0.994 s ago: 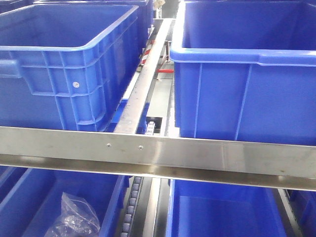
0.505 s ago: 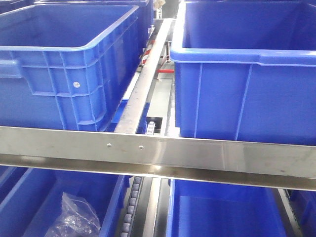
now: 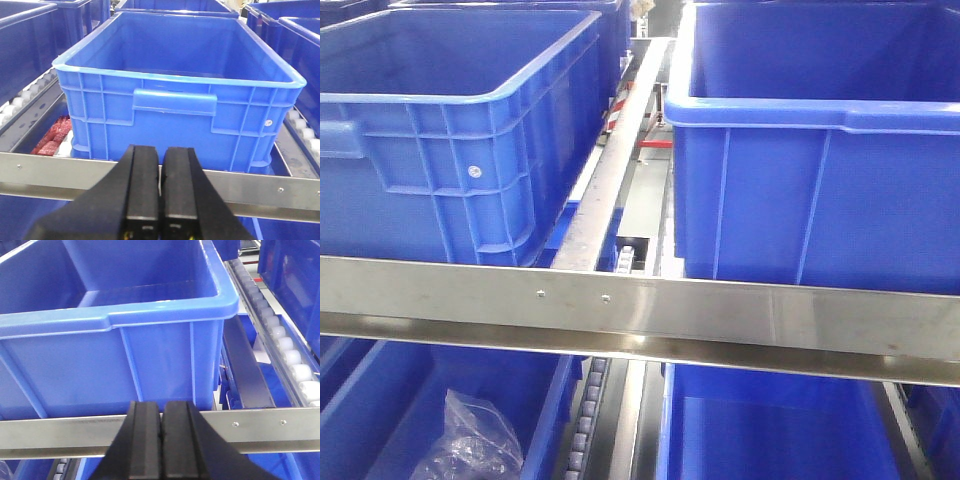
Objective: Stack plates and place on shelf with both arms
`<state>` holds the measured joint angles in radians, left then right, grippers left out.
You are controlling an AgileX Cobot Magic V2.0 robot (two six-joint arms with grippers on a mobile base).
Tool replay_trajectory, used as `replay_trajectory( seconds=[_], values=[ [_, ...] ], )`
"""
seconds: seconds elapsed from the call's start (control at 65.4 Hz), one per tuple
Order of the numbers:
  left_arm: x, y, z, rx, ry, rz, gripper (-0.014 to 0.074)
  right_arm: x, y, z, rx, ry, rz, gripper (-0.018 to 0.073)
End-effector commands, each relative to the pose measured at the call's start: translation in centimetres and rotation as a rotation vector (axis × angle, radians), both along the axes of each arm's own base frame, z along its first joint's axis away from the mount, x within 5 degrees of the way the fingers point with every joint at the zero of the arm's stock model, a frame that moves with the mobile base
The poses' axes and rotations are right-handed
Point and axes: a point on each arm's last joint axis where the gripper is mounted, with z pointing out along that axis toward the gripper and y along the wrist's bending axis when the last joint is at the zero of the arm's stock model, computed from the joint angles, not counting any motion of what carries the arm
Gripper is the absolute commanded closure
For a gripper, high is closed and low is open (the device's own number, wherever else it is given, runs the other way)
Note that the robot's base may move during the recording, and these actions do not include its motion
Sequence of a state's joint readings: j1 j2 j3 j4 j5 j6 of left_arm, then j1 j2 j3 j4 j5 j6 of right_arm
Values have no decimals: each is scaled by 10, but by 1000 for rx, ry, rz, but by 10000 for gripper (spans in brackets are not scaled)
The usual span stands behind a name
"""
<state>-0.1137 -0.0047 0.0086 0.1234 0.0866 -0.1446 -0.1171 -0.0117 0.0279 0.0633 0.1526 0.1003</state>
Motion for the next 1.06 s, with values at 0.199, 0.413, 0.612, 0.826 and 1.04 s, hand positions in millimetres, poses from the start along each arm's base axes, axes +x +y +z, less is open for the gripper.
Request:
replay_trajectory(
  seconds=[0.199, 0.413, 0.612, 0.826, 1.04],
  values=[
    [-2, -1, 9, -47, -110, -17, 504, -1, -1, 9, -9, -106, -12, 505],
    [-2, -1, 9, -84, -105, -19, 504, -1, -1, 9, -9, -106, -12, 505],
    [-2, -1, 9, -84, -105, -19, 504, -1, -1, 9, -9, -106, -12, 505],
    [-2, -1, 9, -84, -105, -19, 504, -1, -1, 9, -9, -106, -12, 505],
    [-2, -1, 9, -84, -105, -19, 504, -1, -1, 9, -9, -106, -12, 505]
  ],
)
